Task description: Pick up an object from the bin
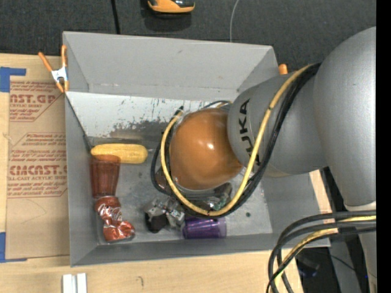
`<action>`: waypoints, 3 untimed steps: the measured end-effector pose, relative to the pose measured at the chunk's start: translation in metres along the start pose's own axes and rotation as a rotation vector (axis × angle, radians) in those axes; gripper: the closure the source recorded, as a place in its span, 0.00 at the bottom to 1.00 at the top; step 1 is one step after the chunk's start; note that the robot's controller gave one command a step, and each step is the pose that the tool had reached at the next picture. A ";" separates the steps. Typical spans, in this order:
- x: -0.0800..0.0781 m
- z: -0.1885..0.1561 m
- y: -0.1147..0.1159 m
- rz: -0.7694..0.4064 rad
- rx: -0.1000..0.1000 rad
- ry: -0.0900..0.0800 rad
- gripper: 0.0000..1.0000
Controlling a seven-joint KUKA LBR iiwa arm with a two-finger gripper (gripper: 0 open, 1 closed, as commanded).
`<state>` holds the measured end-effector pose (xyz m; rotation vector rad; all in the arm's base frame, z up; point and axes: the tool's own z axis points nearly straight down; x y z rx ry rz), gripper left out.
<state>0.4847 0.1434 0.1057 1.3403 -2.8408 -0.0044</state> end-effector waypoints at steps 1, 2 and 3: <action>0.000 0.000 0.000 0.000 0.000 0.000 1.00; 0.001 -0.055 -0.003 0.014 -0.002 0.004 1.00; -0.009 -0.132 -0.007 0.009 0.000 0.001 1.00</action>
Offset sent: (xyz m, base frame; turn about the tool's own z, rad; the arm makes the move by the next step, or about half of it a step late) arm 0.0073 -0.0090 0.1540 0.0377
